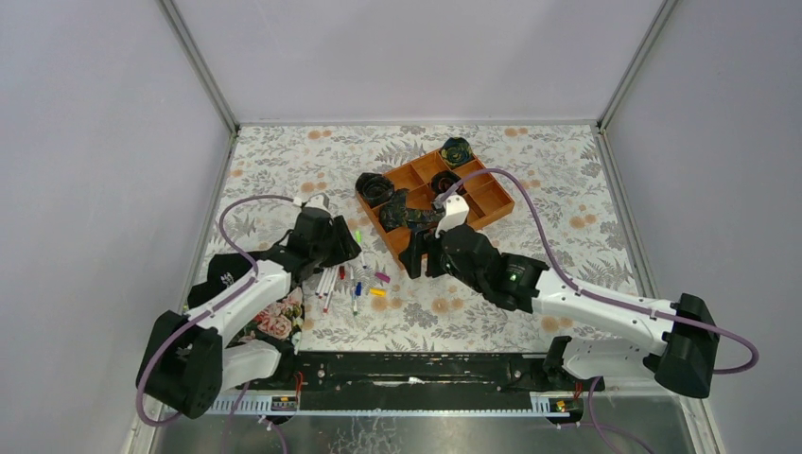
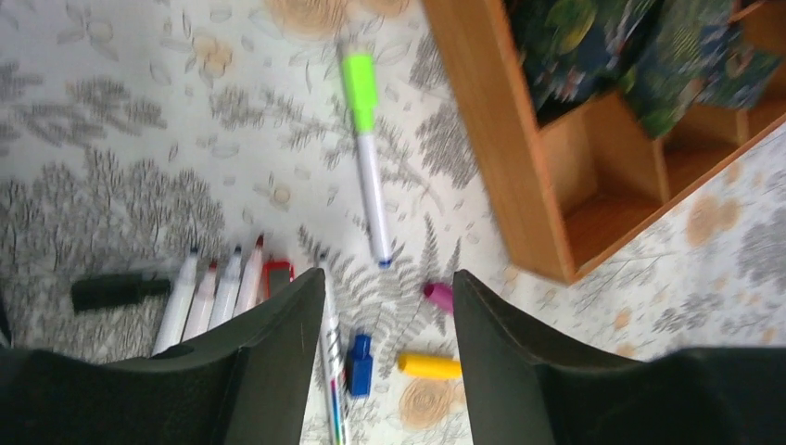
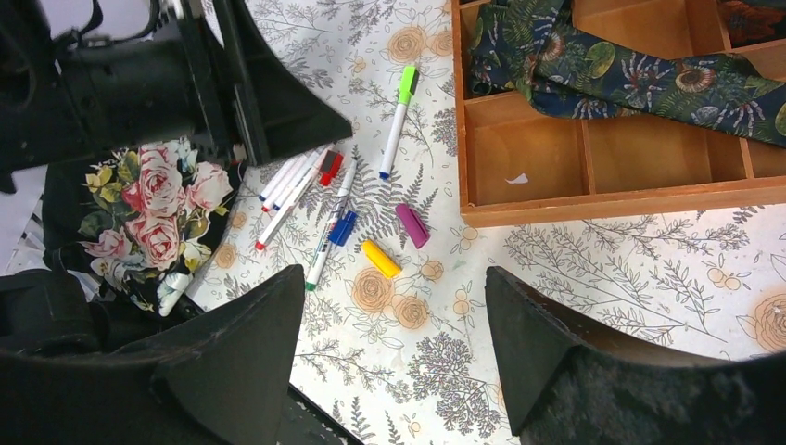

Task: Insert the pens into the pen caps

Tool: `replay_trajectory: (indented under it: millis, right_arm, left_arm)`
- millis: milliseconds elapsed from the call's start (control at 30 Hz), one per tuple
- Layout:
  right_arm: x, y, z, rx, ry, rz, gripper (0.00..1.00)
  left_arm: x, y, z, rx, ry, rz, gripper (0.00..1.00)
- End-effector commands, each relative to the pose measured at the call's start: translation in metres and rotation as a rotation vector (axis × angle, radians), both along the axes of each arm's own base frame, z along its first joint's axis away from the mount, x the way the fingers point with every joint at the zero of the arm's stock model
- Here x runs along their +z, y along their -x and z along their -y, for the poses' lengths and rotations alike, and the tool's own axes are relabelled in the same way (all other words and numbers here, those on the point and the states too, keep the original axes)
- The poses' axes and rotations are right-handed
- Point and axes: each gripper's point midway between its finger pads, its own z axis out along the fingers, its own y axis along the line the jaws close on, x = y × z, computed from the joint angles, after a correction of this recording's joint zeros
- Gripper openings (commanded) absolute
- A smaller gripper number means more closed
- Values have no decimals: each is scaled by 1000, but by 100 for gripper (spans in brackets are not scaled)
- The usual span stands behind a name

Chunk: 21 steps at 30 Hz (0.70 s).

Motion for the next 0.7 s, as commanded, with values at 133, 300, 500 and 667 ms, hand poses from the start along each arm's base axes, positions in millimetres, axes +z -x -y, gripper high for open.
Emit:
replay_trajectory:
  millis: [133,300,500,667]
  right_arm:
    - [6,-8,-8,-9,-29,18,77]
    - [3,-7,-9,-9,-31,9,77]
    - [-1,-7,-6,-19,-34,-2,77]
    - [-2,-6,-4,-30,-43,-7,77]
  left_arm:
    - [-37,76,-13,71,-187,-222,43]
    - [-55,95,-9,73,-186,-273,36]
    - [-63,103,3,17,-178,-303,35]
    - [-67,105,8,-4,-176,-308,35]
